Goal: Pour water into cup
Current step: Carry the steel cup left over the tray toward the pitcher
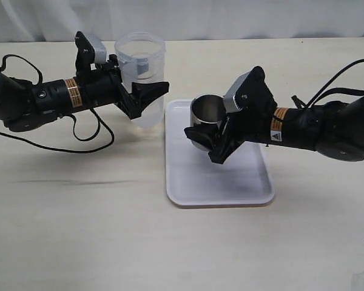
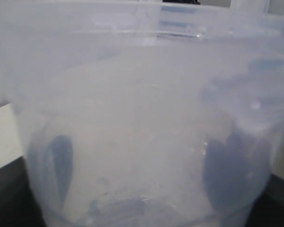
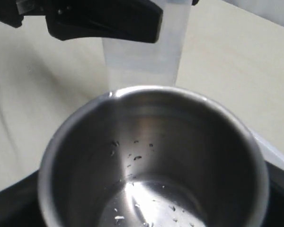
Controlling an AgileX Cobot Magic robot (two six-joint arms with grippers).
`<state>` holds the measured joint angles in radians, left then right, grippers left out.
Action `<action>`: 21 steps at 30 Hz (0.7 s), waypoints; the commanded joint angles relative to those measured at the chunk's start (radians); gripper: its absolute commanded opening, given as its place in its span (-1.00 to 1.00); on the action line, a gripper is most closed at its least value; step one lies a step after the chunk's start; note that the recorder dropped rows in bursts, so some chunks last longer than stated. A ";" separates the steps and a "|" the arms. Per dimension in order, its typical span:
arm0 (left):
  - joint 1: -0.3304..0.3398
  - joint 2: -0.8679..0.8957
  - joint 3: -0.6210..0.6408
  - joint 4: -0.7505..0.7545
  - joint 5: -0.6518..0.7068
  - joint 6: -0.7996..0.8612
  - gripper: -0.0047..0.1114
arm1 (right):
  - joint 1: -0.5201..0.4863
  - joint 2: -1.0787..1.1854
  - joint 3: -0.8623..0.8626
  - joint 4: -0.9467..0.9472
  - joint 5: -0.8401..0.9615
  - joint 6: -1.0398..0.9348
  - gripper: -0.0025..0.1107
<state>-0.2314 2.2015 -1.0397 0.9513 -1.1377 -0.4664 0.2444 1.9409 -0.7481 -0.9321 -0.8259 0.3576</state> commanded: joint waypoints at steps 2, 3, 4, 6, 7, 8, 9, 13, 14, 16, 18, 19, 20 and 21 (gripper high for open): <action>0.001 -0.020 -0.001 -0.011 -0.051 -0.008 -0.92 | 0.003 0.004 -0.006 -0.028 -0.080 0.045 -0.88; 0.001 -0.020 -0.001 -0.011 -0.051 -0.006 -0.92 | 0.003 0.004 -0.006 -0.045 -0.103 0.054 -0.88; 0.001 -0.020 -0.001 -0.012 -0.051 -0.006 -0.92 | 0.003 0.004 -0.006 -0.057 -0.128 0.066 -0.88; 0.006 -0.020 -0.001 -0.011 -0.051 -0.006 -0.92 | 0.003 0.004 -0.006 -0.060 -0.152 0.099 -0.88; 0.013 -0.020 -0.001 -0.011 -0.051 -0.006 -0.92 | 0.003 0.004 -0.006 -0.060 -0.157 0.107 -0.88; 0.021 -0.020 -0.001 -0.011 -0.051 -0.006 -0.92 | 0.003 0.004 -0.006 -0.065 -0.157 0.107 -0.88; 0.028 -0.020 -0.001 -0.009 -0.051 -0.006 -0.92 | 0.003 0.004 -0.006 -0.073 -0.160 0.107 -0.88; 0.059 -0.020 -0.001 0.002 -0.051 -0.010 -0.92 | 0.058 0.004 -0.025 -0.078 -0.132 0.109 -0.88; 0.065 -0.020 -0.001 0.006 -0.051 -0.010 -0.92 | 0.077 0.004 -0.032 -0.079 -0.100 0.111 -0.88; 0.071 -0.020 -0.001 0.014 -0.051 -0.010 -0.92 | 0.127 0.004 -0.061 -0.079 -0.042 0.123 -0.88; 0.070 -0.020 -0.001 0.016 -0.051 -0.010 -0.92 | 0.173 0.009 -0.083 -0.087 -0.021 0.128 -0.88; 0.070 -0.020 -0.001 0.016 -0.051 -0.010 -0.92 | 0.193 0.014 -0.094 -0.094 -0.013 0.128 -0.88; 0.070 -0.020 -0.001 0.018 -0.051 -0.010 -0.92 | 0.207 0.018 -0.104 -0.099 -0.007 0.128 -0.88; 0.070 -0.020 -0.001 0.023 -0.051 -0.010 -0.92 | 0.236 0.037 -0.124 -0.104 0.009 0.130 -0.88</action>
<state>-0.1628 2.2015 -1.0397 0.9796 -1.1377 -0.4664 0.4447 1.9587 -0.8471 -1.0253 -0.8337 0.4798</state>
